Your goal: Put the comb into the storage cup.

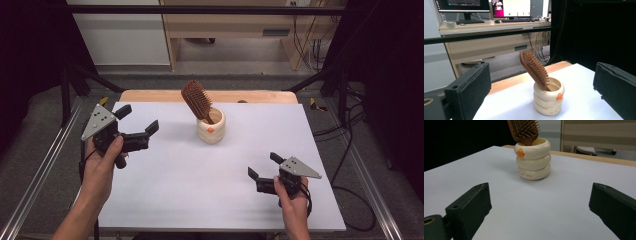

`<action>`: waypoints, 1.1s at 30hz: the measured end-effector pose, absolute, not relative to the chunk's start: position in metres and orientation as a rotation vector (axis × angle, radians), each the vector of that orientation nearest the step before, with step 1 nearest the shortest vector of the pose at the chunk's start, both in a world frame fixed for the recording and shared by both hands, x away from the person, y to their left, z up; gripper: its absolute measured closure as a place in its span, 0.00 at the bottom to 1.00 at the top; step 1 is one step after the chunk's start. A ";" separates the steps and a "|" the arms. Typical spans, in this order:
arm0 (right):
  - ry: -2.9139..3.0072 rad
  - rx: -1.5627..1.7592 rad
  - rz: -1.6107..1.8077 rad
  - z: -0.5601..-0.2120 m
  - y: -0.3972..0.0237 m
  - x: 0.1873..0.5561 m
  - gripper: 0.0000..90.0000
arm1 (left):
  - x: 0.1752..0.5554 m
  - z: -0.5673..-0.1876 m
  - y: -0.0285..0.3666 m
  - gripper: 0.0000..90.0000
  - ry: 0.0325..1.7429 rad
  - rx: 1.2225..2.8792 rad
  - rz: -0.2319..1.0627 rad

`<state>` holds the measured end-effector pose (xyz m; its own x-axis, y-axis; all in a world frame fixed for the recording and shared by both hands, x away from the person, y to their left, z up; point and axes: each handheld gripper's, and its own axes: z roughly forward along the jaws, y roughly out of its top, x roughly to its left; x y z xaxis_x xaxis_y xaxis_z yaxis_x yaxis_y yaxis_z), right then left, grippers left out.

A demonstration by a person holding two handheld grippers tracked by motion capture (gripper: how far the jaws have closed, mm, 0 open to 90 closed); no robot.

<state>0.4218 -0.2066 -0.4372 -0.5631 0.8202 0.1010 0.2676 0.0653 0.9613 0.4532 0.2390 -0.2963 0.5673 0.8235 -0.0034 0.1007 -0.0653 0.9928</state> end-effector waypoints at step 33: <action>1.887 1.065 1.497 -0.436 -0.213 0.422 0.05 | 0.439 -0.349 0.310 0.02 0.910 1.506 0.725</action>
